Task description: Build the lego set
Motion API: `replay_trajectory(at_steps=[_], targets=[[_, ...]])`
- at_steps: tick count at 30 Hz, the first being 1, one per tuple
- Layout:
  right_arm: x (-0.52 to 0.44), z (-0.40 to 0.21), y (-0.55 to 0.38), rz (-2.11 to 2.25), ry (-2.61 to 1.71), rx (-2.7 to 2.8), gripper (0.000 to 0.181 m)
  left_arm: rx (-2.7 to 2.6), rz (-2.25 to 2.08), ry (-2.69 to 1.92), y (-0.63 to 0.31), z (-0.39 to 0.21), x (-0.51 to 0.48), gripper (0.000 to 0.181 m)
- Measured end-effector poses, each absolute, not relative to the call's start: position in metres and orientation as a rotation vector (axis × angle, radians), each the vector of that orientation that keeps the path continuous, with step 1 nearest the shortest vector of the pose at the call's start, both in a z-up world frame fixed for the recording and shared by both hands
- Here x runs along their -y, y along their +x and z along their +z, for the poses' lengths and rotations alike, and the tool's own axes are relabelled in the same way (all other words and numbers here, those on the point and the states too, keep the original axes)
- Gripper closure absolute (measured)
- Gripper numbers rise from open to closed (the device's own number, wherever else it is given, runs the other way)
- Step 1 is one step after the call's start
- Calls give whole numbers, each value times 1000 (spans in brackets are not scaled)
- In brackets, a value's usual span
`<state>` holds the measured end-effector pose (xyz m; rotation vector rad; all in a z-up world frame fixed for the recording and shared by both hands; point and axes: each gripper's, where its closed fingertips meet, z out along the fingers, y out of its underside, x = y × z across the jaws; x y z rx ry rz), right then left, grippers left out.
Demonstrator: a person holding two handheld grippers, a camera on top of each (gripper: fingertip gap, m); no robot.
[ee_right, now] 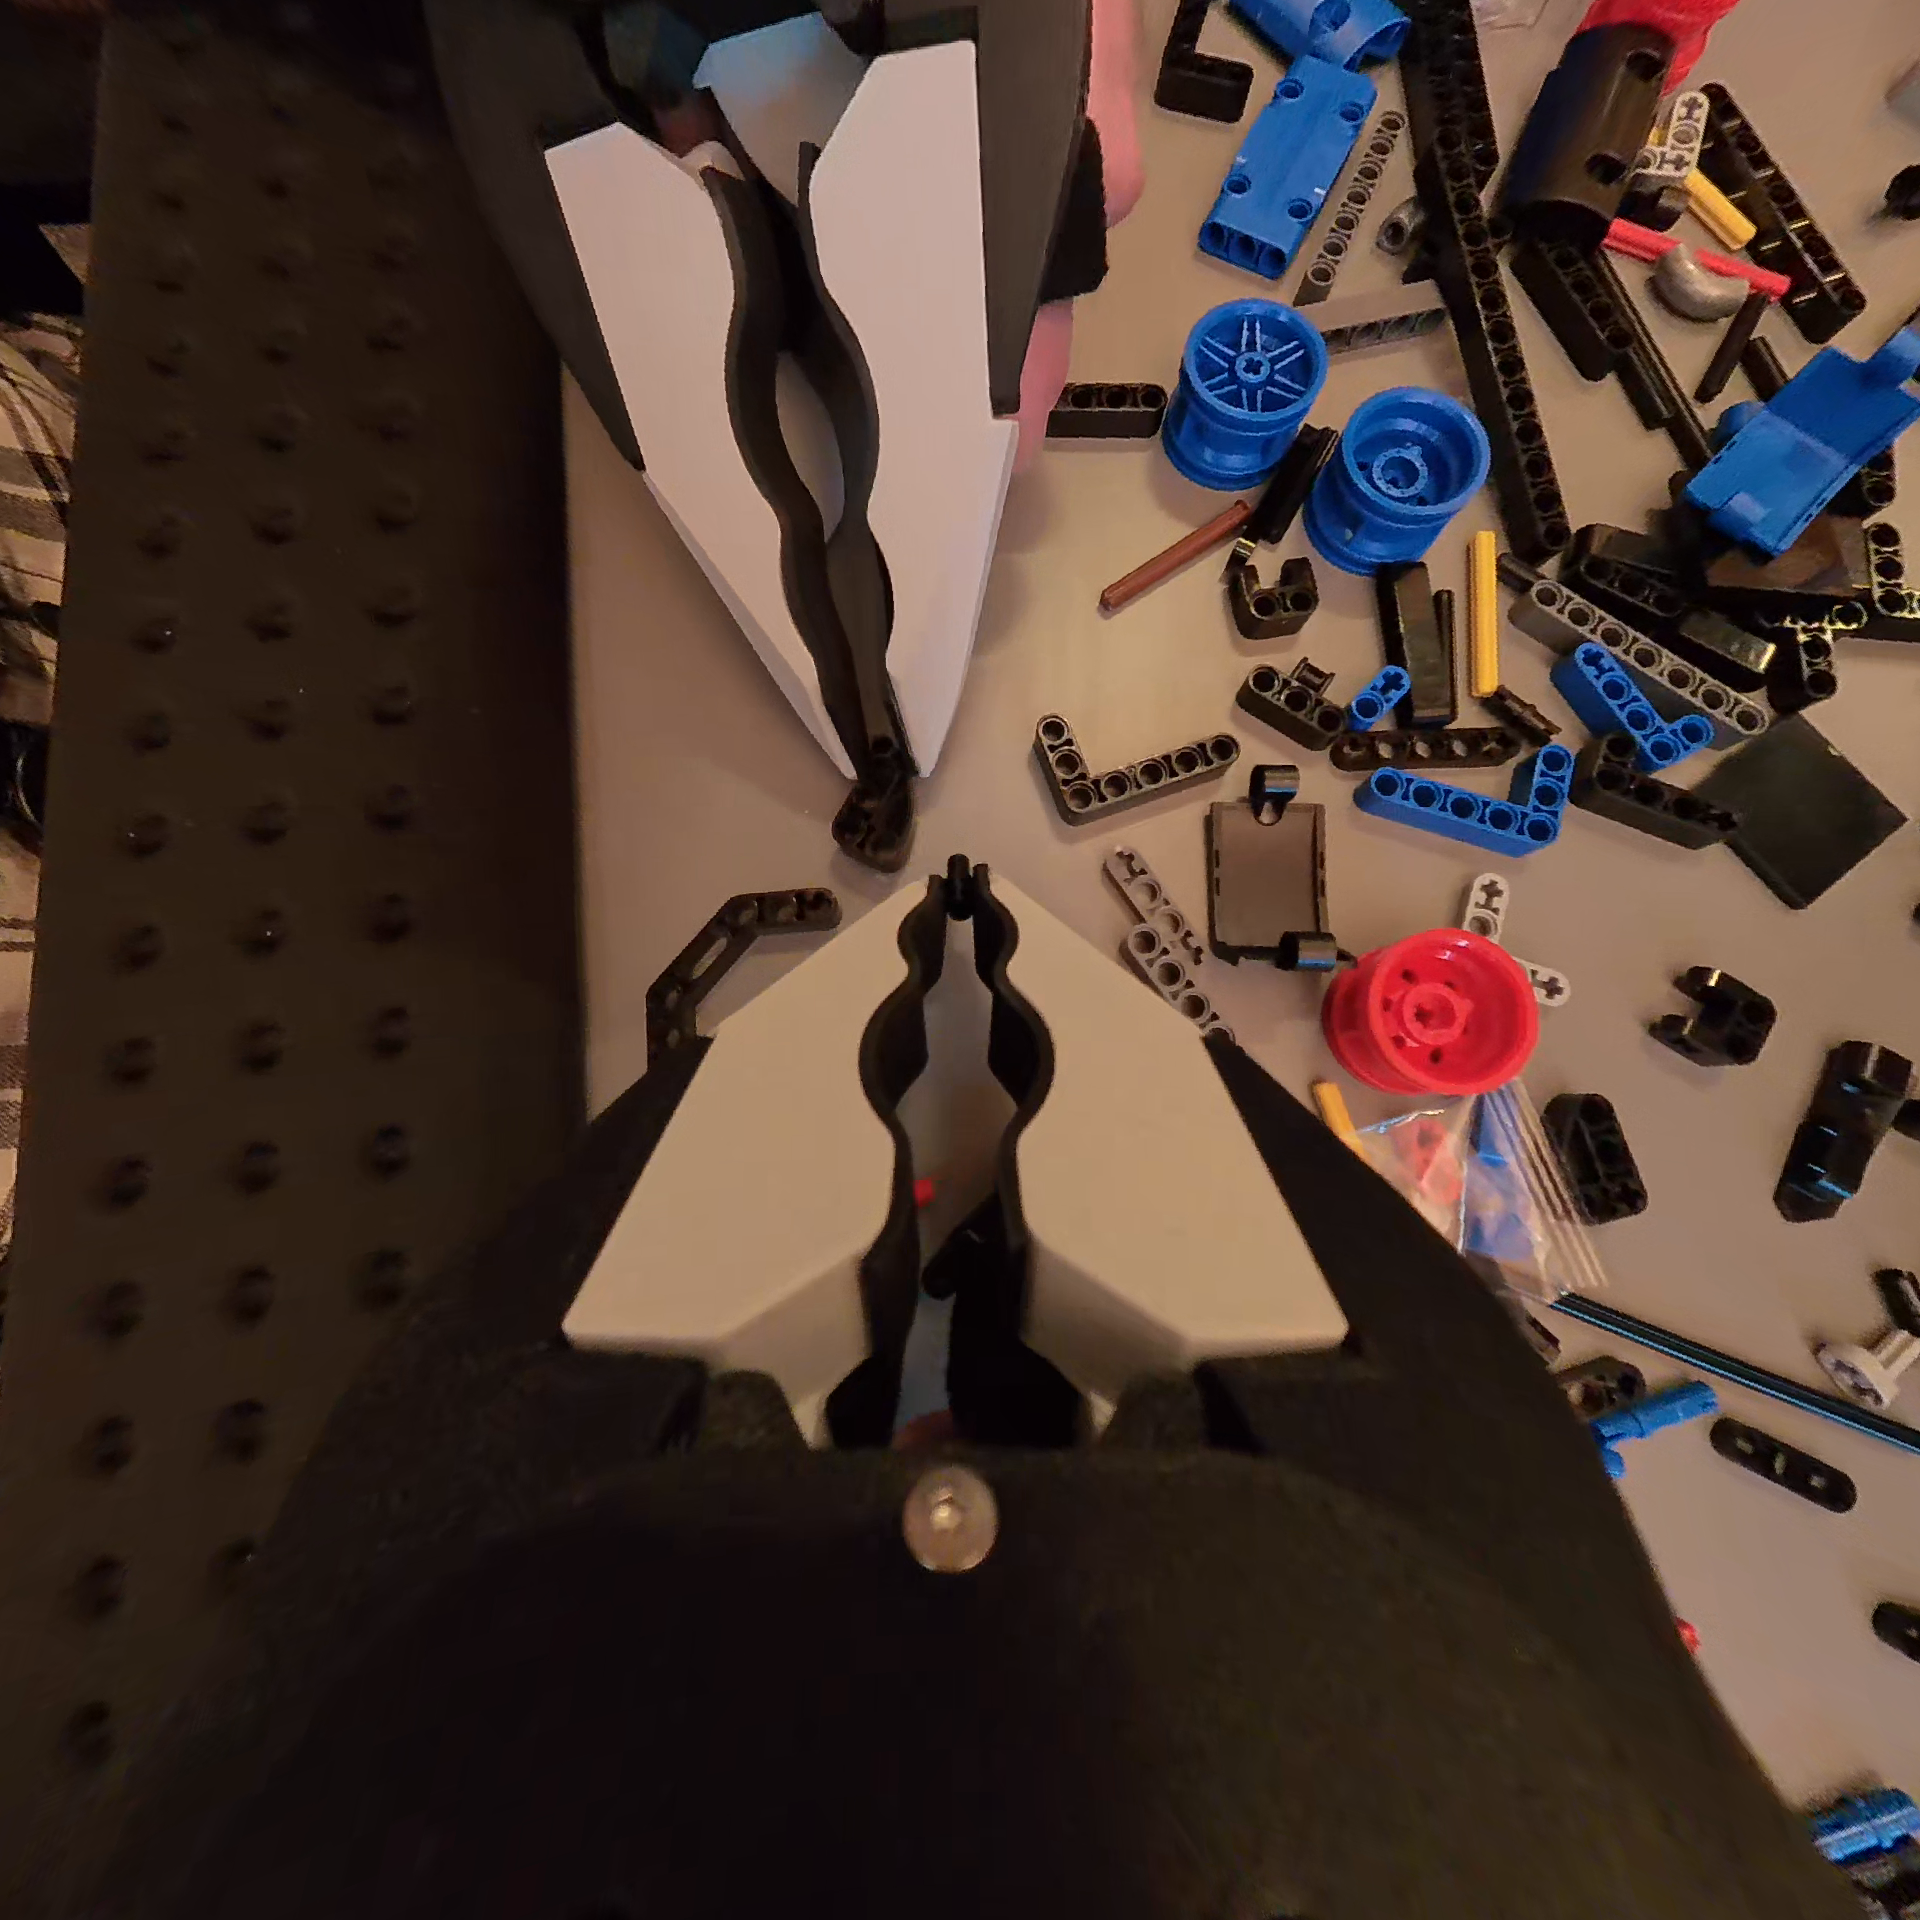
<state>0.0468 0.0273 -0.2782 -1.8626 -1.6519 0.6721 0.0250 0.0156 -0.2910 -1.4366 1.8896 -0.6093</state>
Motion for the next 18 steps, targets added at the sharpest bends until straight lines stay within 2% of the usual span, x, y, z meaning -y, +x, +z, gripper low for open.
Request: replay_trajectory(at_steps=[18], targets=[[-27, -278, 46, 687, -1849, 1650, 179, -1893, -617, -1423, 24, -292, -15, 174]])
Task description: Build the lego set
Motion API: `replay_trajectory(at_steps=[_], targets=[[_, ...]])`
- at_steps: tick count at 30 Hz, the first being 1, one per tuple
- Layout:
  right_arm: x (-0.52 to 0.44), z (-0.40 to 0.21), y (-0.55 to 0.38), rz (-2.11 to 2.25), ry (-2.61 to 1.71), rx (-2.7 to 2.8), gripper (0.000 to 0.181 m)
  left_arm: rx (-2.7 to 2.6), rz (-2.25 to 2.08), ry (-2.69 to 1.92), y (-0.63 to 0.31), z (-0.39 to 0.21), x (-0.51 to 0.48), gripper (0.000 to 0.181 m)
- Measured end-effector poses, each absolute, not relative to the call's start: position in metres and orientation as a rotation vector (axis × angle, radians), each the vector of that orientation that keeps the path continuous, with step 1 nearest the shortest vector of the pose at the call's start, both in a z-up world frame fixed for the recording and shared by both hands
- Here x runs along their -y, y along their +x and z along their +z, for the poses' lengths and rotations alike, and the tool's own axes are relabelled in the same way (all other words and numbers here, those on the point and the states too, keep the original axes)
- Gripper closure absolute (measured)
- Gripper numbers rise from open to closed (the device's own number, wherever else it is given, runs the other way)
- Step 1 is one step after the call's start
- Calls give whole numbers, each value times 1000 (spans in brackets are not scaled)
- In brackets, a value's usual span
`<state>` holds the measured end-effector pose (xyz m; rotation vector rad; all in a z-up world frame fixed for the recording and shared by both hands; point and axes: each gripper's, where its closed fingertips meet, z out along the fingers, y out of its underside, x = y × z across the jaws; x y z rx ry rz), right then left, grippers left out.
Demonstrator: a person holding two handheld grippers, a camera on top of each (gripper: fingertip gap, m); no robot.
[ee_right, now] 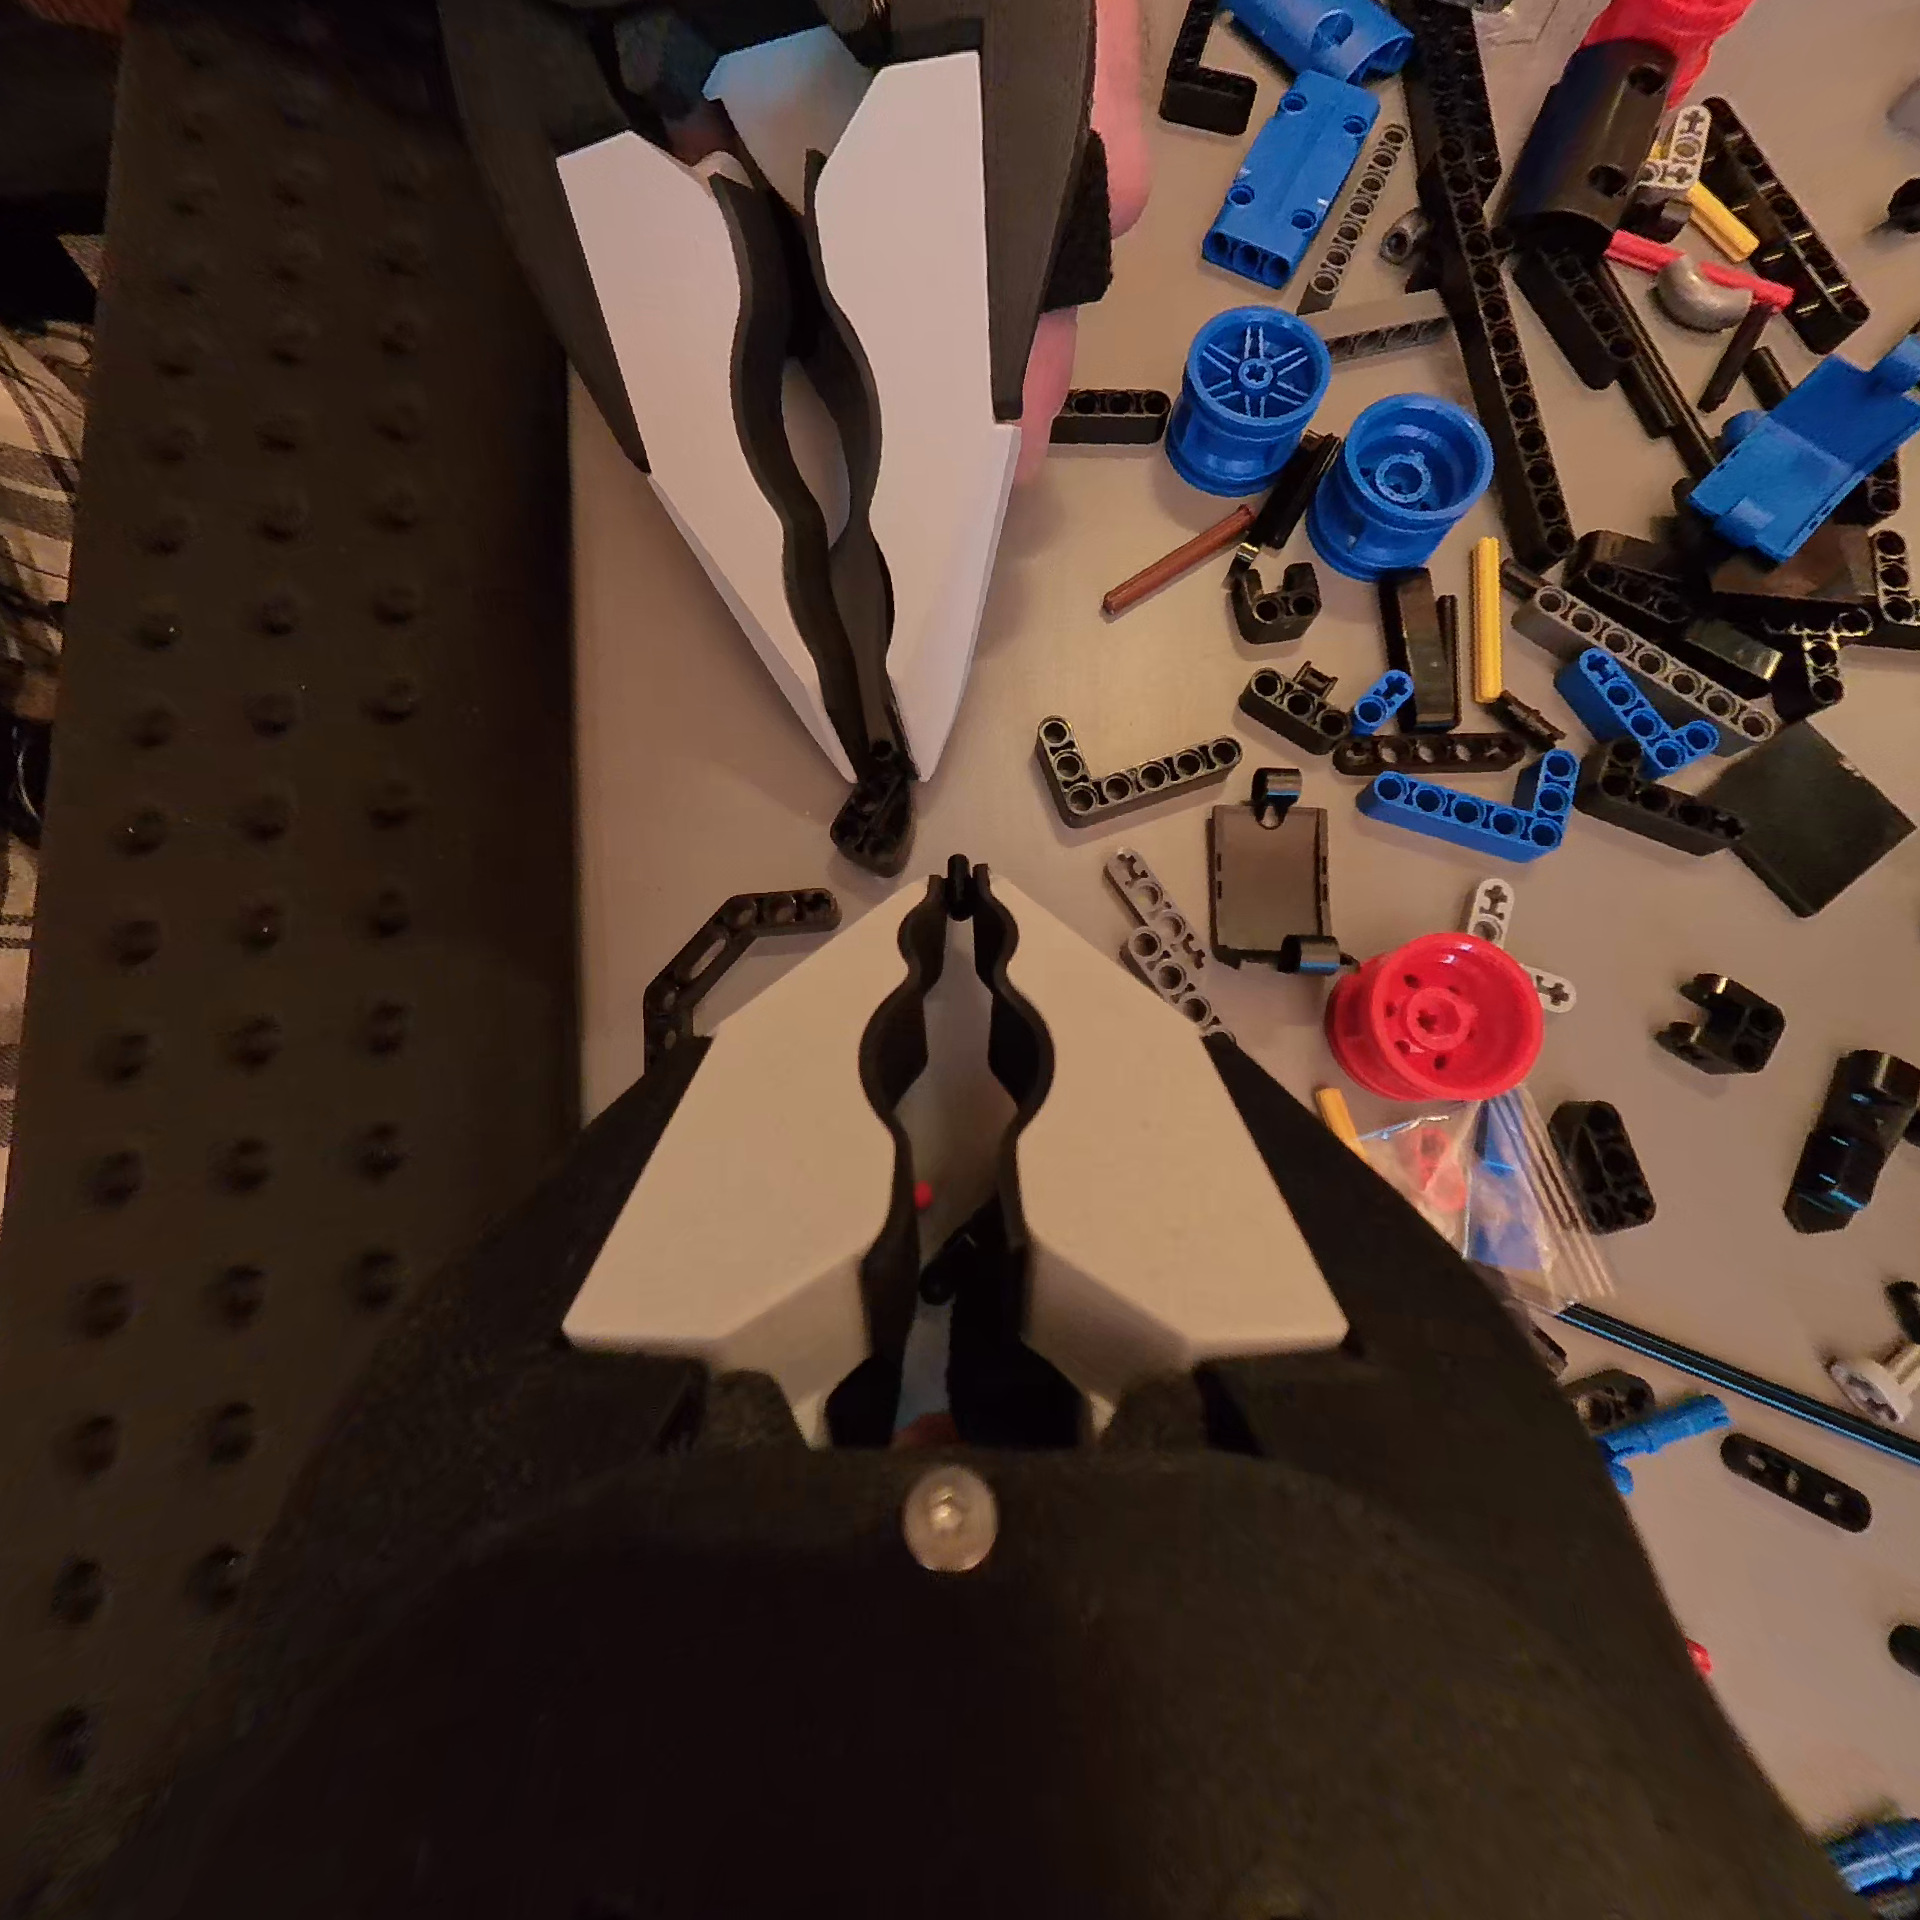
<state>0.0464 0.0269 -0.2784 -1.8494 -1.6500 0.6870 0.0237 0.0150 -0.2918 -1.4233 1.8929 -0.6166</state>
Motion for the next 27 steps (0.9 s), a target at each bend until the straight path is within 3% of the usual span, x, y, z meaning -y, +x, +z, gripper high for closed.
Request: replay_trajectory(at_steps=[21, 27], targets=[[-12, -282, 33, 455, -1814, 1928, 179, -1897, -622, -1430, 28, -294, -14, 174], [-21, -261, 27, 526, -1821, 1846, 178, -1836, -506, -1360, 29, -278, -25, 158]])
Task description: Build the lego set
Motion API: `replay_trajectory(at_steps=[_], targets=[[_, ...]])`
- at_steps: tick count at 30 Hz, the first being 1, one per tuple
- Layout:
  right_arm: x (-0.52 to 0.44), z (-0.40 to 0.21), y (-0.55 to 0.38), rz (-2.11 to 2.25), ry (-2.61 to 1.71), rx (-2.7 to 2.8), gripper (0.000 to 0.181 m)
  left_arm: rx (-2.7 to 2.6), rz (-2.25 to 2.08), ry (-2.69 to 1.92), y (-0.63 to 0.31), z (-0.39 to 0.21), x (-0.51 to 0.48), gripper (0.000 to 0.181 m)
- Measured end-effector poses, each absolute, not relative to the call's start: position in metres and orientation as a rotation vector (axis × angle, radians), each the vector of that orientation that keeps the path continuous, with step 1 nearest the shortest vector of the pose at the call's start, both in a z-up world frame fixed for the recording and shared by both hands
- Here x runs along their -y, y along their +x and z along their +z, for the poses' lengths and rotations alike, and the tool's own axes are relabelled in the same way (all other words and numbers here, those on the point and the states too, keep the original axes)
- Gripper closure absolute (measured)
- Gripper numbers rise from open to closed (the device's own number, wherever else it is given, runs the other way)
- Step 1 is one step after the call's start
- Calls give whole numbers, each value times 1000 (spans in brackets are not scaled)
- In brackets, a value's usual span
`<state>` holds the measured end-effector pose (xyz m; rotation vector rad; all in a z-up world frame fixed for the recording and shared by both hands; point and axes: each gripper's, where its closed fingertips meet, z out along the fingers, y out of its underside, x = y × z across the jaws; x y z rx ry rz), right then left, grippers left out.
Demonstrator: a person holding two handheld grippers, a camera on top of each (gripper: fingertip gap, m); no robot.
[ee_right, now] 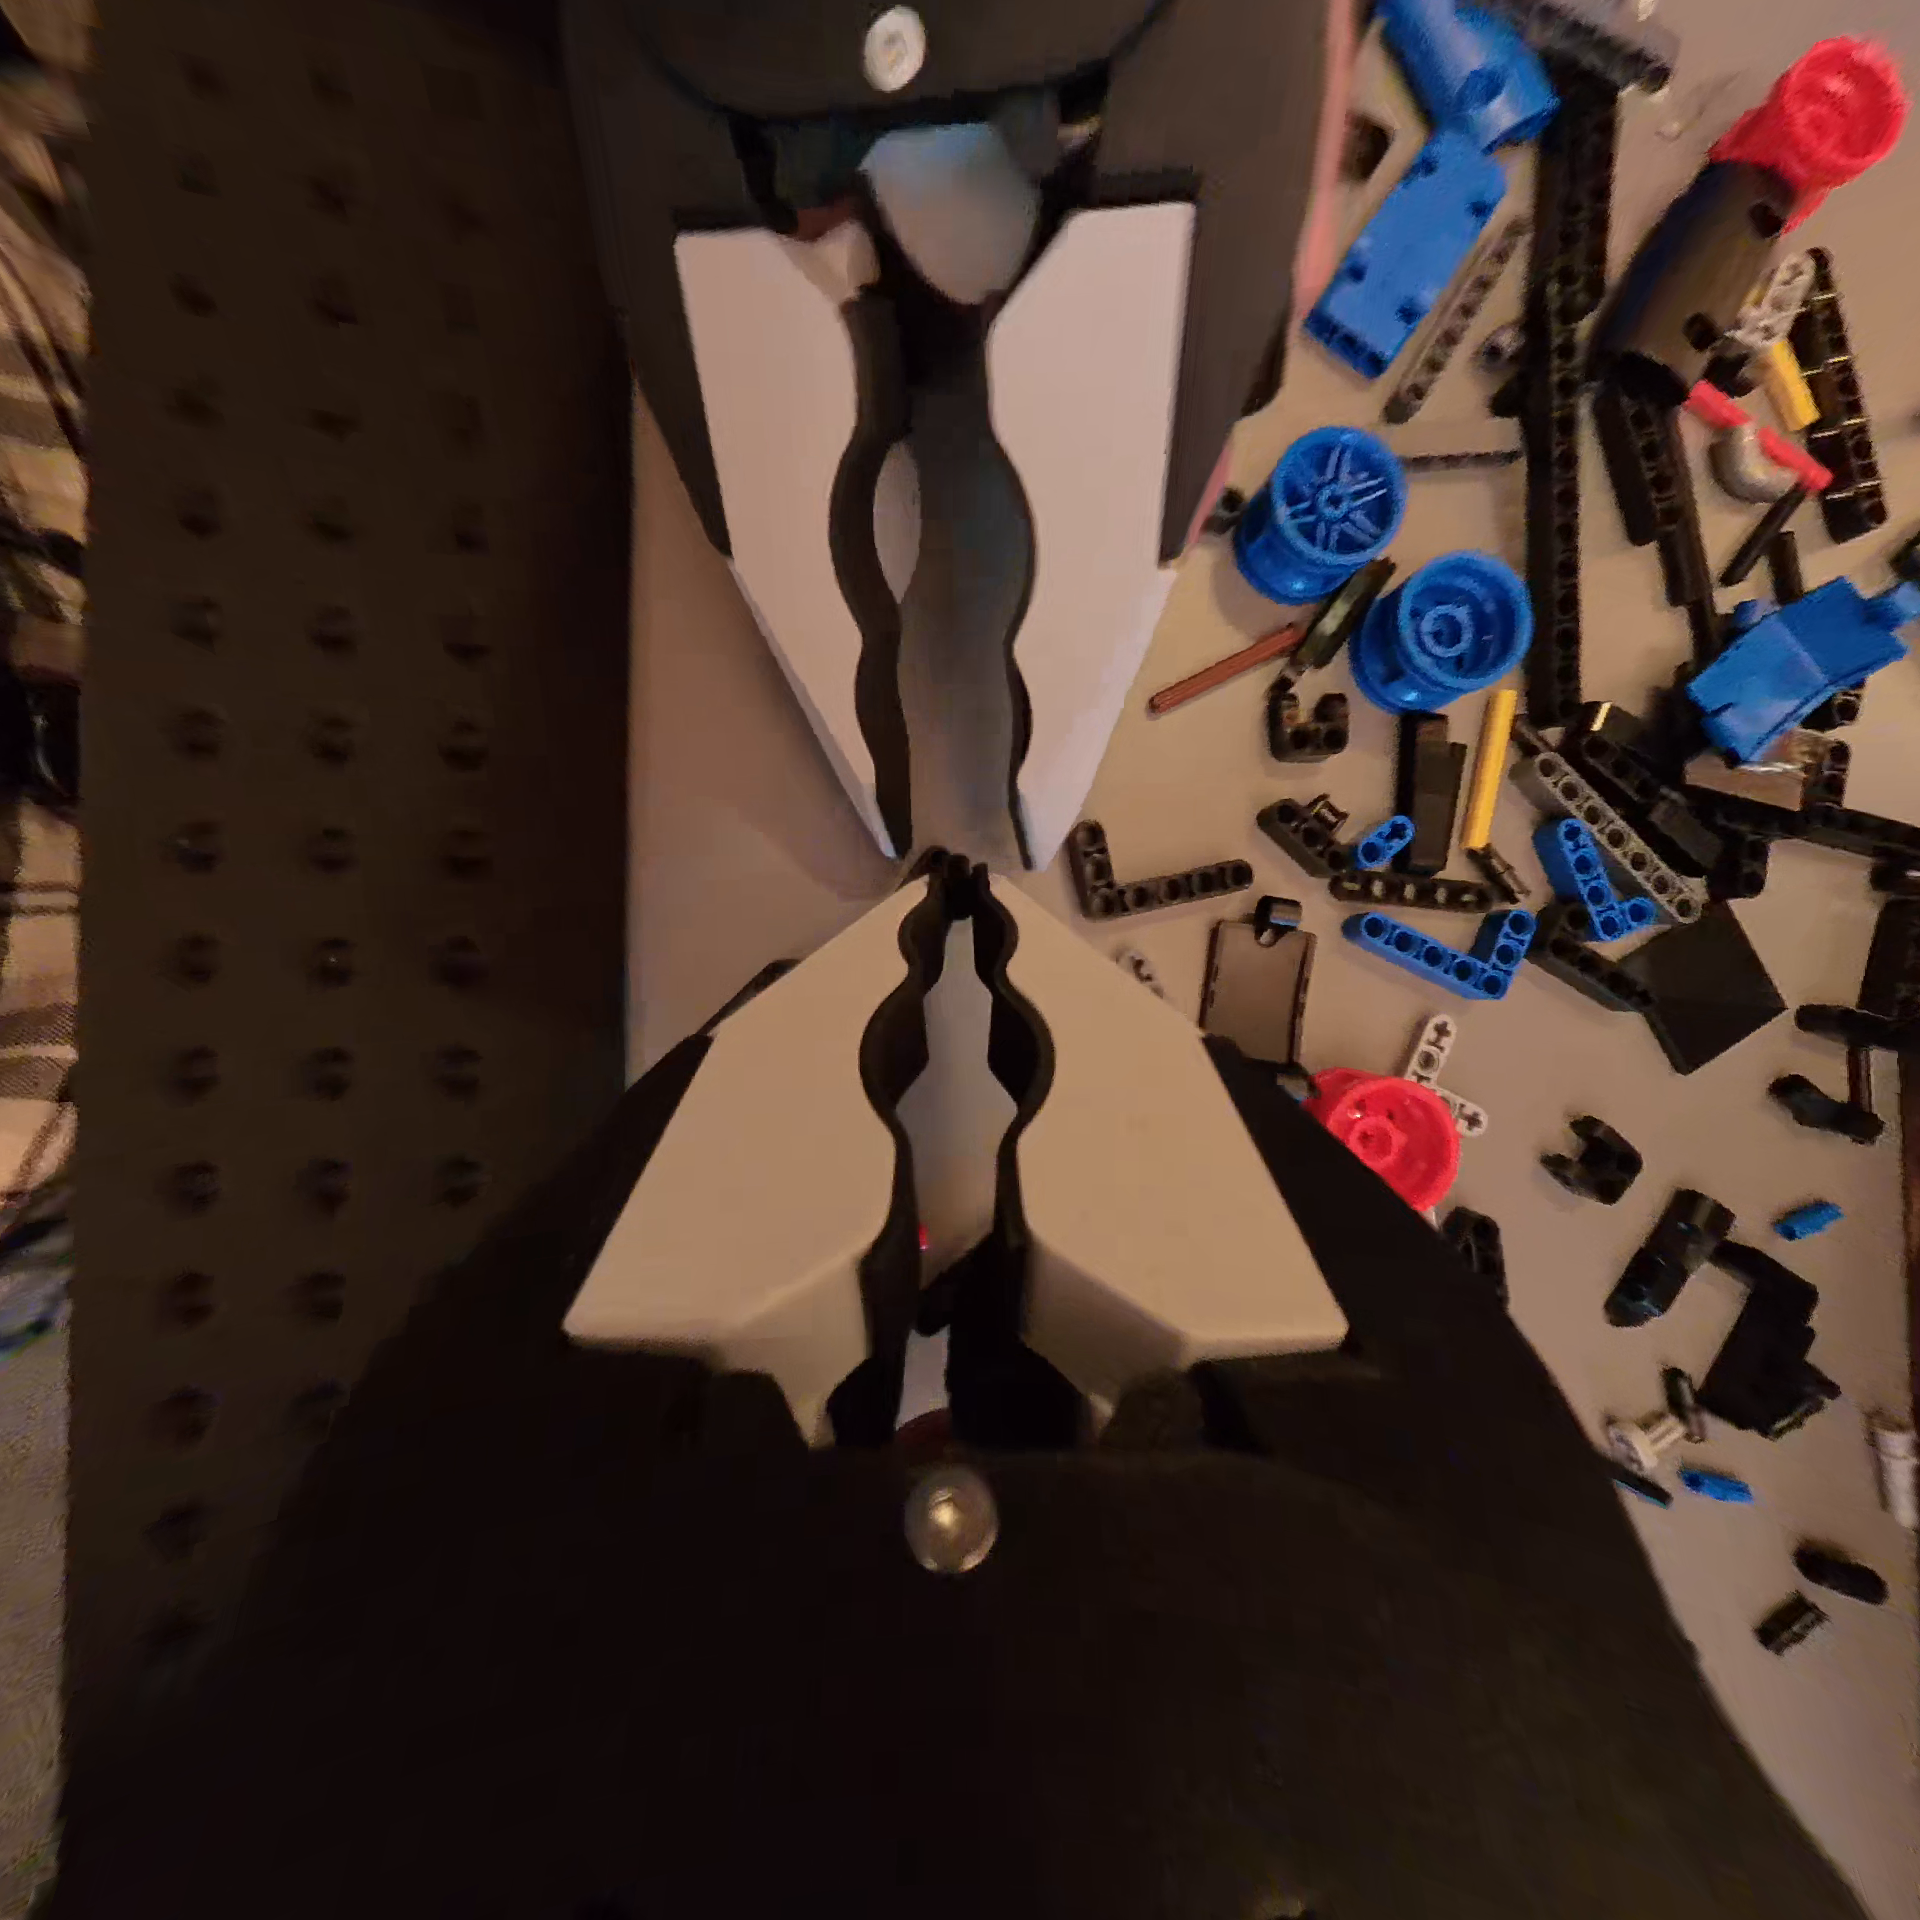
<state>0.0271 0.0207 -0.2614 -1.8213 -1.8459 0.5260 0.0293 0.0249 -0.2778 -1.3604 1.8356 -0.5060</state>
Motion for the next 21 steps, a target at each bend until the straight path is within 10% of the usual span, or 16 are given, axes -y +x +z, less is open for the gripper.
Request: replay_trajectory(at_steps=[21], targets=[[-45, -183, 11, 1210, -1746, 1072, 178, -1449, -217, -1146, 37, -195, -60, 181]])
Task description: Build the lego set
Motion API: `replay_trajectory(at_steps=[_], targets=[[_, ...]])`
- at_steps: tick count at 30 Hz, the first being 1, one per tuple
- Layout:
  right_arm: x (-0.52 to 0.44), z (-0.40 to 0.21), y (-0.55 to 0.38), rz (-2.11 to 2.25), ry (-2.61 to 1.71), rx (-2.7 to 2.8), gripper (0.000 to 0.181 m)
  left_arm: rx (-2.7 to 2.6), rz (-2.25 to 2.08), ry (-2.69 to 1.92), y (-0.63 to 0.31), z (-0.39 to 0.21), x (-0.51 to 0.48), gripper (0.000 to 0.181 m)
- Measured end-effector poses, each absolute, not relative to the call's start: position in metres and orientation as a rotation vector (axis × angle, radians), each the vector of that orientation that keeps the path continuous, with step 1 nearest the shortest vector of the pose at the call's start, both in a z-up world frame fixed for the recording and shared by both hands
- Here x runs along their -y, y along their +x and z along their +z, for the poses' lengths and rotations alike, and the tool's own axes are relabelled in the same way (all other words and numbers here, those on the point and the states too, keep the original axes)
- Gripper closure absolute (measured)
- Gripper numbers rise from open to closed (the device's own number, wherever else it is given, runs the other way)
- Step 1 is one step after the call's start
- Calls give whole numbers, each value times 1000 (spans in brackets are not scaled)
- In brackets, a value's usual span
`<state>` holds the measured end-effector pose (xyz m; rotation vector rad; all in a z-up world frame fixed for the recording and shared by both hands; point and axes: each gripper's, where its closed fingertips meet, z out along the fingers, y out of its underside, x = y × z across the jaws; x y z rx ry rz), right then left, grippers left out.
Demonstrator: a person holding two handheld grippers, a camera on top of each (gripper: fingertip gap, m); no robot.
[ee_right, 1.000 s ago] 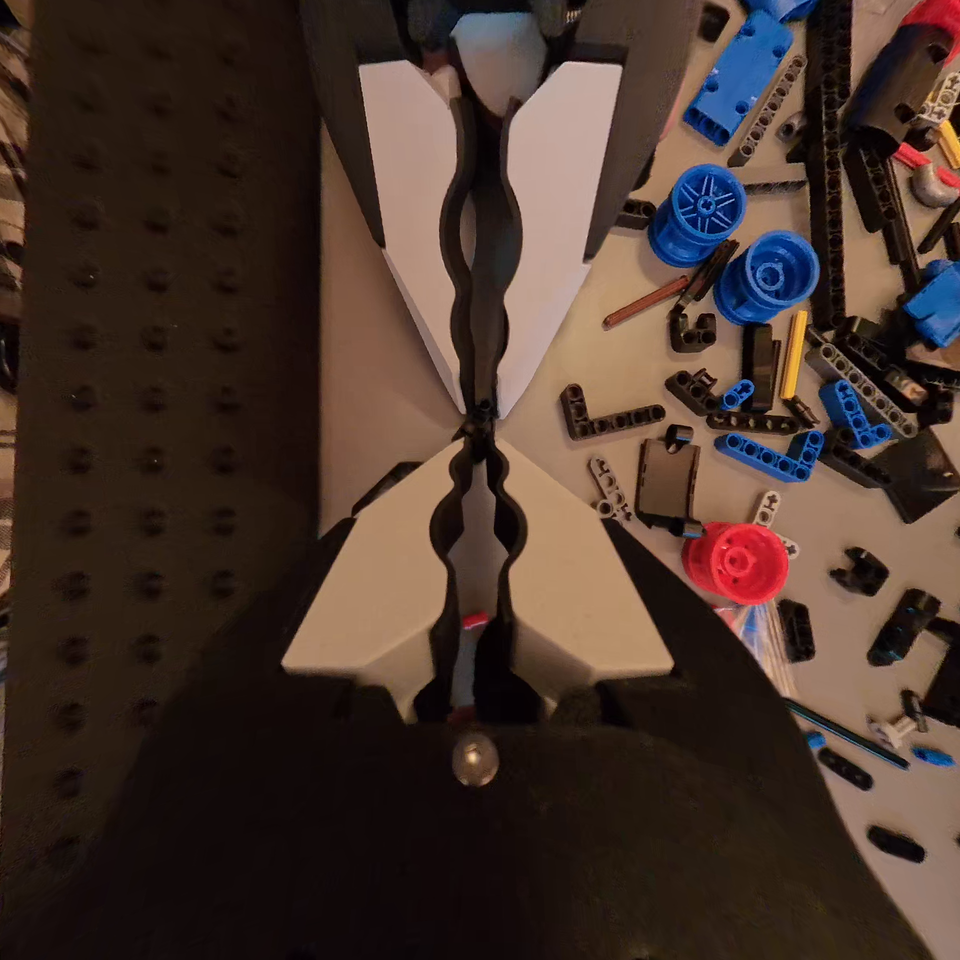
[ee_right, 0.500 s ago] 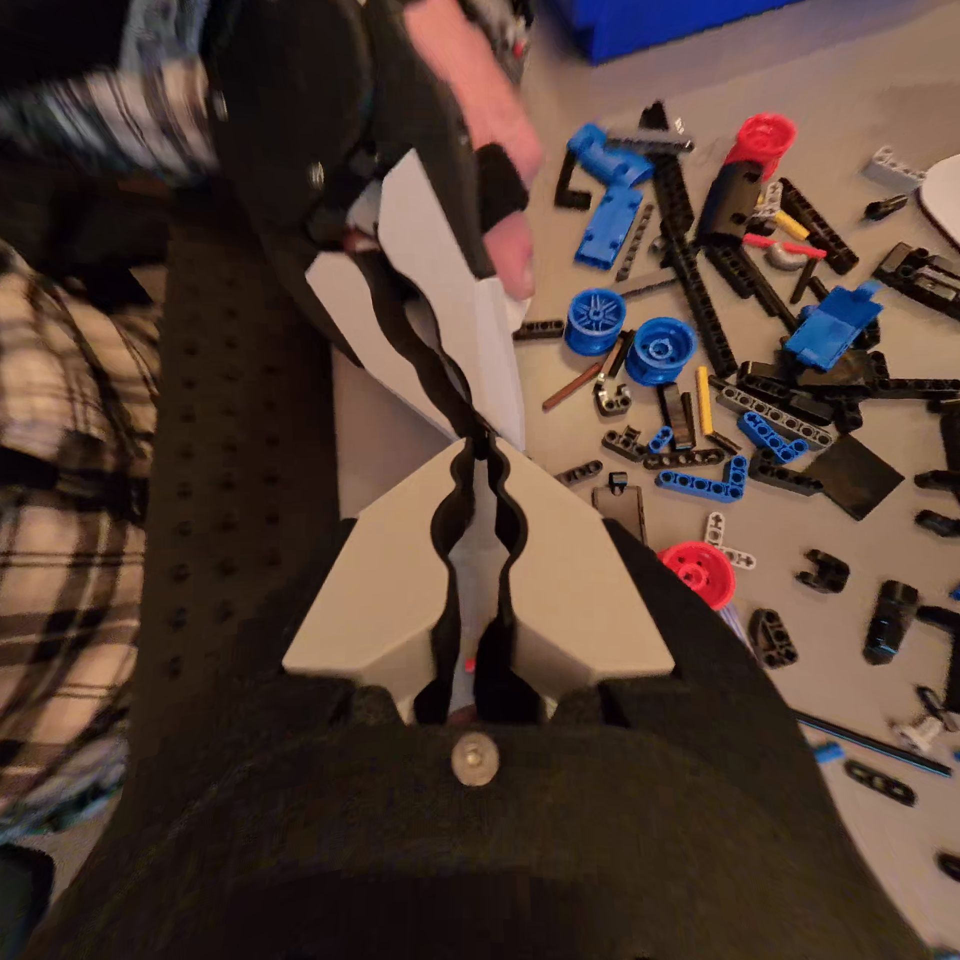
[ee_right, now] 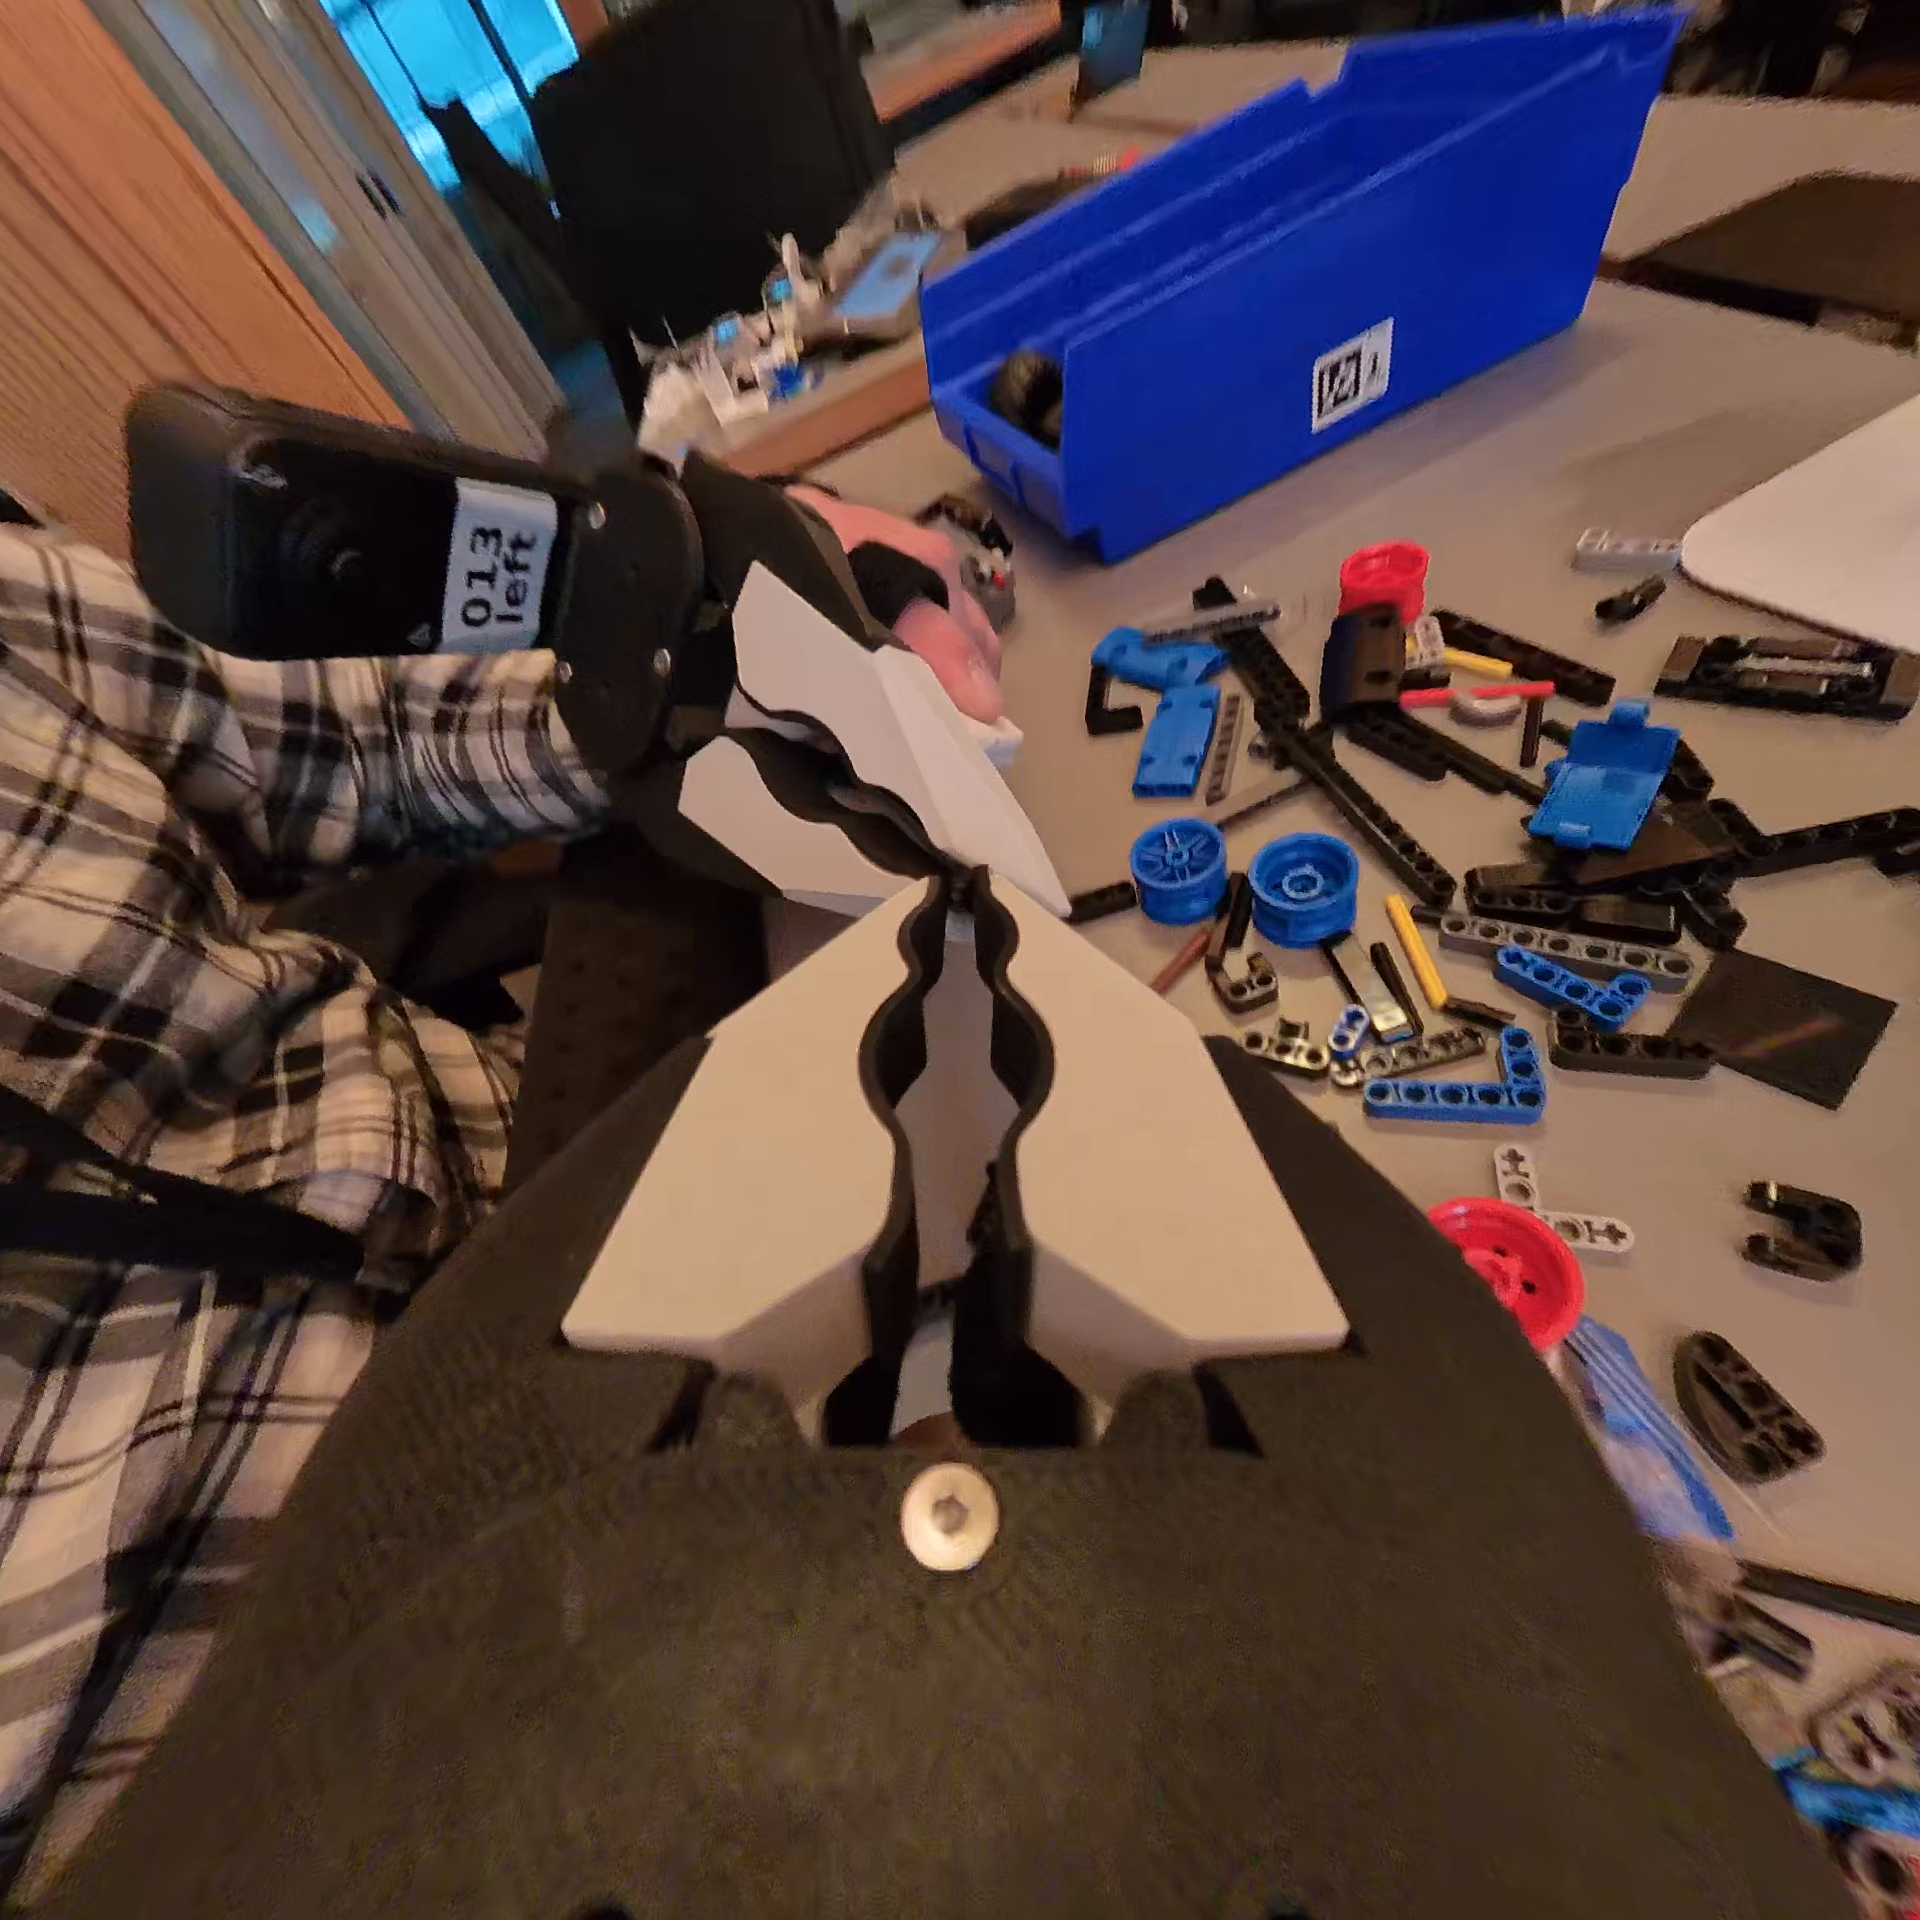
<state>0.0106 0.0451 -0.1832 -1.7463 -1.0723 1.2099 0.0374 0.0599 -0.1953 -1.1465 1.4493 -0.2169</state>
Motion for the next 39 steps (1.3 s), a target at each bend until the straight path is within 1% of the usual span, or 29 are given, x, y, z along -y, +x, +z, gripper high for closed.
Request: replay_trajectory(at_steps=[13, 20, 22, 25, 28, 30, 31, 34, 36, 39], targets=[[-46, -167, 10, 1246, -1645, 970, 178, -1372, -236, -1126, 39, -179, -62, 181], [-47, -168, 12, 1229, -1653, 965, 171, -1377, -222, -1124, 39, -180, -62, 181], [-47, -168, 11, 1222, -1653, 973, 172, -1389, -198, -1120, 40, -182, -62, 181], [-46, -168, 9, 1205, -1654, 982, 178, -1405, -168, -1113, 41, -184, -61, 181], [-46, -170, 10, 1167, -1655, 1009, 180, -1410, -214, -1129, 42, -187, -59, 181], [-44, -173, 12, 1112, -1663, 1059, 180, -1451, -297, -1161, 43, -193, -54, 178], [-43, -177, 15, 1061, -1672, 1098, 180, -1490, -346, -1178, 44, -199, -50, 170], [-43, -210, 29, 789, -1736, 1306, 180, -1667, -505, -1304, 43, -236, -33, 158], [-31, -226, 30, 736, -1751, 1424, 180, -1788, -559, -1394, 40, -262, -24, 153], [-20, -249, 28, 635, -1760, 1577, 180, -1879, -561, -1426, 40, -281, -16, 155]])
